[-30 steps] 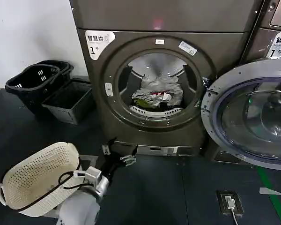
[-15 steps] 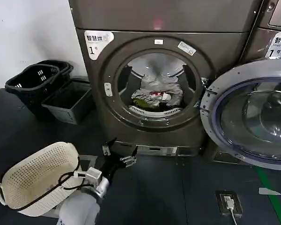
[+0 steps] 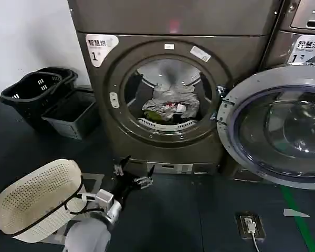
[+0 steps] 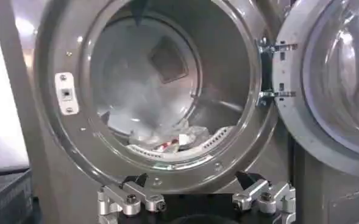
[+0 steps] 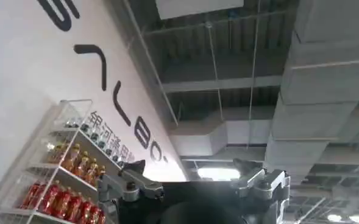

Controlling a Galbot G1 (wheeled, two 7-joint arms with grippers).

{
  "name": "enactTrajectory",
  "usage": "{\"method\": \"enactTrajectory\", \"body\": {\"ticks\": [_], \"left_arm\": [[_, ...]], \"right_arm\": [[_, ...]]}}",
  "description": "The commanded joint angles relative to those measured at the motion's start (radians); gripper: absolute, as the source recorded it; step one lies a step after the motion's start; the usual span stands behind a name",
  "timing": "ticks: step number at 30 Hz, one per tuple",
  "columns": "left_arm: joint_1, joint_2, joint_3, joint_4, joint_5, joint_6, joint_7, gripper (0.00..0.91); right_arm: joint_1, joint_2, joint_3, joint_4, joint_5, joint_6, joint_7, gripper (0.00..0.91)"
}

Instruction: Grasp the clothes from the dryer.

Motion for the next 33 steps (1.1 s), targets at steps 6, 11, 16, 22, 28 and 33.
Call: {"method": "enactTrajectory", "body": {"ticks": [6,11,16,22,28,33], "left_arm": [[-0.002,-0.004,0.002,0.004,0.0,0.0,0.0,0.907],[-0.003,-0.004,0.002,0.003,0.0,0.003,-0.001,0.907],[-0.003,-0.003,0.002,0.001,-0.002,0.009,-0.004,0.907],[-0.005,-0.008,0.002,-0.001,-0.003,0.013,-0.011,0.907],[0.001,-0.009,-0.001,-0.012,-0.001,0.015,-0.024,0.907],[0.006,-0.008,0.0,-0.015,-0.002,0.013,-0.029,0.907]], "right_arm": [[0.0,0.001,0.005,0.001,0.001,0.001,-0.003,0.907],[0.002,0.003,0.007,-0.003,-0.003,0.003,-0.008,0.907],[0.005,0.004,0.007,-0.003,-0.004,0.004,-0.011,0.907],[0.001,0.001,0.014,-0.002,-0.009,0.006,-0.009,0.907],[-0.007,-0.001,0.017,-0.003,-0.069,-0.006,-0.012,0.907],[-0.009,-0.007,0.02,-0.022,-0.065,0.024,-0.004,0.907]]}}
